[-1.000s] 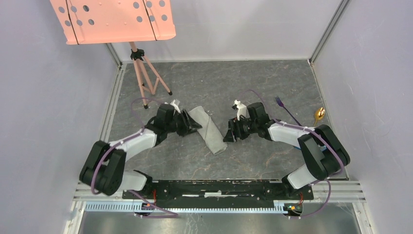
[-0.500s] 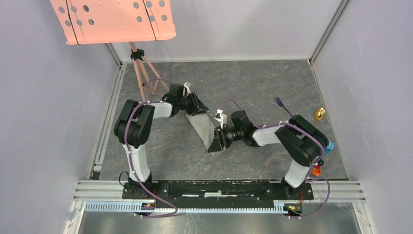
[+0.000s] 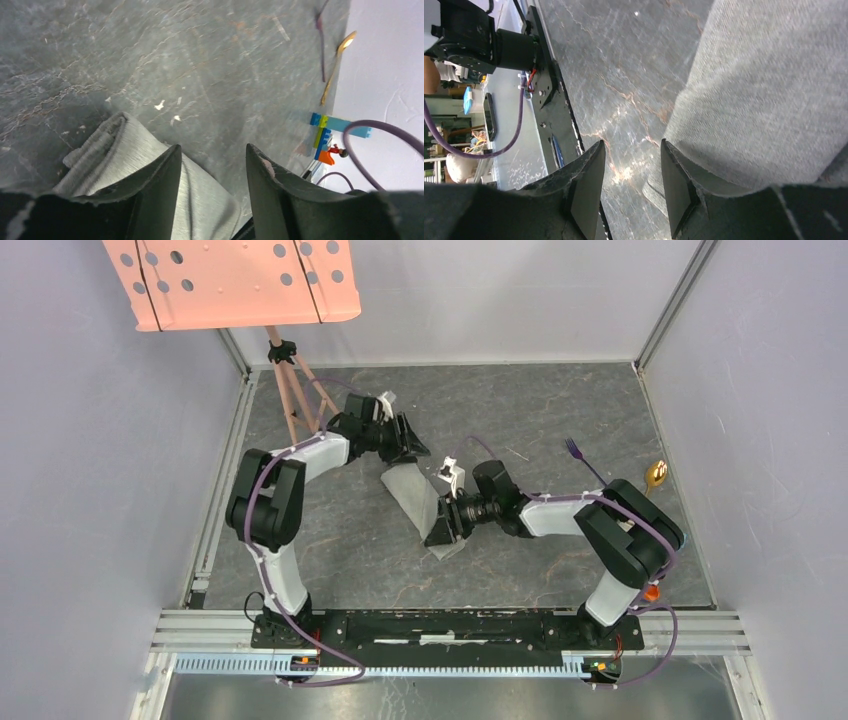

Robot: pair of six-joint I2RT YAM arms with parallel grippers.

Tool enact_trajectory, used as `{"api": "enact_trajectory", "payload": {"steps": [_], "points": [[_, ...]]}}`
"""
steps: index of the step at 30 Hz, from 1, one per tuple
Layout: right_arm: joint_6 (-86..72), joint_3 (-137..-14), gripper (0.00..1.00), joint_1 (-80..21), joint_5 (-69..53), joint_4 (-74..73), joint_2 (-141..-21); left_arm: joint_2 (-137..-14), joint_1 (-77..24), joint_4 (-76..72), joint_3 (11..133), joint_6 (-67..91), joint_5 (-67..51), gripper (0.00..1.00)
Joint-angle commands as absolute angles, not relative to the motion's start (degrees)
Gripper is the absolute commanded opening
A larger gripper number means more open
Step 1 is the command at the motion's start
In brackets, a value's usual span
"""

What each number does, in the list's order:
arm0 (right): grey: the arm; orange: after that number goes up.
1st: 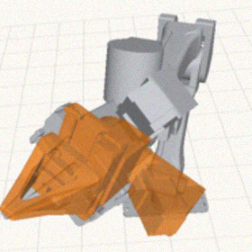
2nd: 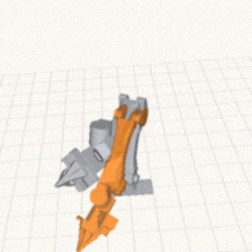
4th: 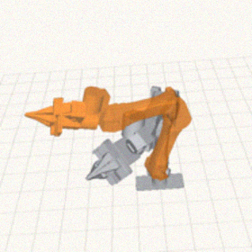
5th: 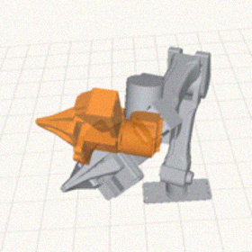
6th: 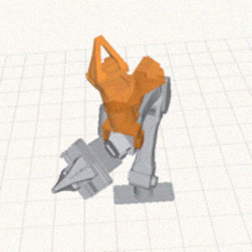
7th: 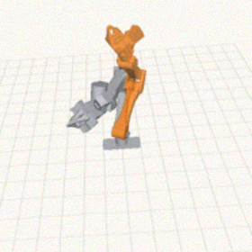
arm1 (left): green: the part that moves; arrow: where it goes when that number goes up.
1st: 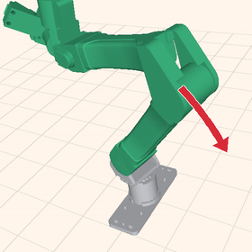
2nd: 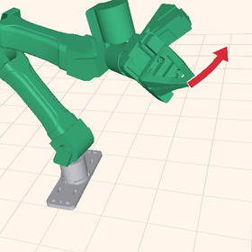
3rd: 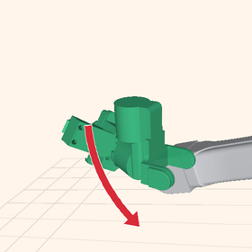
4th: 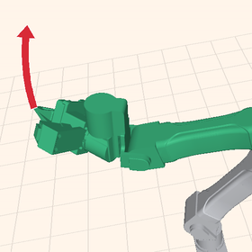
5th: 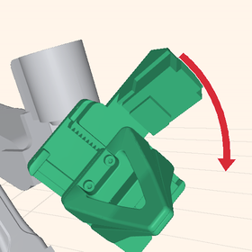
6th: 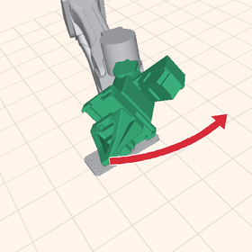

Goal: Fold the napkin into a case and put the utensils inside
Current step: Rotate the smaller rectangle-folded napkin at the center of the board.

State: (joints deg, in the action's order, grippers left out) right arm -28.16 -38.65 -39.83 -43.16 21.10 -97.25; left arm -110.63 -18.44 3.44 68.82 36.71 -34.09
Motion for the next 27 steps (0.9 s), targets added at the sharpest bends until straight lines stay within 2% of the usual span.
{"api": "enact_trajectory", "payload": {"steps": [1, 6, 12, 15, 22, 25, 27], "points": [[-27.68, -41.01, 0.51, -40.93, -42.5, 21.24, -97.71, -100.51, -18.29, 6.64, 66.89, 33.98, -28.66, 0.59], [-28.96, -36.58, 0.51, -40.94, -40.97, 25.67, -99.91, -100.22, -17.49, 3.66, 59.71, 35.28, -25.81, 0.63], [-26.1, -36.09, 0.51, -40.91, -37.95, 22.5, -99.76, -110.01, -17.5, 6.52, 62.98, 33.17, -23.62, 0.63], [-24.44, -38.32, 0.56, -41.3, -37.43, 19.3, -97.38, -110.5, -18.52, 7.77, 64.73, 32.62, -23.46, 0.63], [-12.21, -47.39, 0.79, -44.01, -24.77, 0.39, -89.68, -97.74, -19.51, 19.26, 69.34, 30.57, -20.32, 0.68], [-8.41, -48.91, 0.83, -46.42, -14.72, -6.65, -87.16, -89.81, -19.44, 25.06, 69.87, 30.12, -18.31, 0.77], [-7.0, -49.92, 0.84, -48.66, -5.64, -9.69, -86.66, -83.32, -19.35, 28.31, 68.2, 30.34, -15.71, 0.79]]}}
